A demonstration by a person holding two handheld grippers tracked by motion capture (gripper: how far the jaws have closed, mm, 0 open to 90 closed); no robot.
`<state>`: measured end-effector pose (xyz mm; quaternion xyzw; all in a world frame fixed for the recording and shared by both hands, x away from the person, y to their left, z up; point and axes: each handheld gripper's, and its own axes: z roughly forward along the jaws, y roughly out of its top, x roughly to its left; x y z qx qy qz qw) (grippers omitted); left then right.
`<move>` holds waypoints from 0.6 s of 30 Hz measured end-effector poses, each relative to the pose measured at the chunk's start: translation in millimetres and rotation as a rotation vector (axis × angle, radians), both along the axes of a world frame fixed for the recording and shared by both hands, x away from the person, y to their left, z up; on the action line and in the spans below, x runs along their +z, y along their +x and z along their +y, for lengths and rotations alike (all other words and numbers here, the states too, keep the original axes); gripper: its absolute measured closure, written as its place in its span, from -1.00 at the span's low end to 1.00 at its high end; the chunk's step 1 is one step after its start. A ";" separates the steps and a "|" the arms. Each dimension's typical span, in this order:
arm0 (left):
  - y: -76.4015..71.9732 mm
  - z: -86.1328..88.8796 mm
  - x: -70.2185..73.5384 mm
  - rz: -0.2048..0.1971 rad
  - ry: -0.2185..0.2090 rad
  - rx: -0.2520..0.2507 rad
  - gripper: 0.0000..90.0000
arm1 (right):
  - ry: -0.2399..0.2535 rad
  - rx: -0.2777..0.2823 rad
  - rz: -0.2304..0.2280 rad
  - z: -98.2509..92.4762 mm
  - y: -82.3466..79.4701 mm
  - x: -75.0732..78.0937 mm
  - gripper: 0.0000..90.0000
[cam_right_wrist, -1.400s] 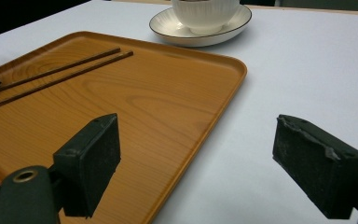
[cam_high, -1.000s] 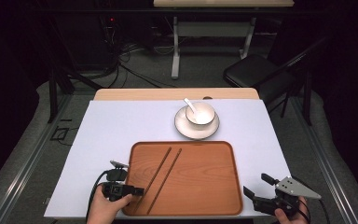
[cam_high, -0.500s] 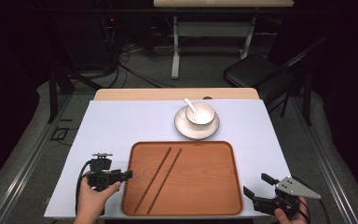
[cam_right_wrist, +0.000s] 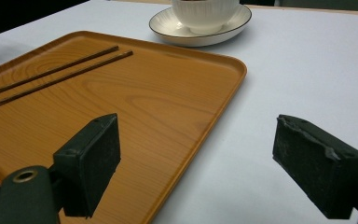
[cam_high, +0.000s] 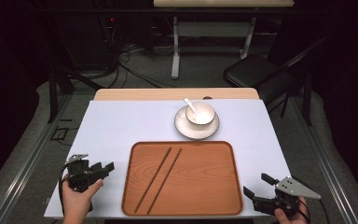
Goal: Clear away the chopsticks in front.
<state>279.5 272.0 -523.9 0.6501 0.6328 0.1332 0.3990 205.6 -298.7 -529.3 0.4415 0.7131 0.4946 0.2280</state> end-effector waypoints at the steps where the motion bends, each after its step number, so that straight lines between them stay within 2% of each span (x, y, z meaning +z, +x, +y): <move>1: -1.4 1.1 -1.9 -0.001 -0.002 0.005 -0.06 | 0.000 0.001 0.000 0.0 0.1 0.0 -0.67; 5: -4.4 5.2 -12.0 0.008 0.004 0.020 -0.06 | -0.002 0.000 0.001 0.3 0.2 0.1 -0.67; 7: -5.0 6.7 -15.7 0.014 -0.009 0.027 -0.06 | -0.003 0.000 0.001 0.4 0.2 0.1 -0.67; 12: -5.7 8.8 -17.6 0.019 -0.010 0.033 -0.06 | -0.001 0.001 0.000 0.3 -0.1 0.2 -0.67; 18: -5.6 8.3 -20.3 0.034 0.011 0.038 -0.07 | -0.003 0.005 -0.004 0.3 -0.3 0.2 -0.67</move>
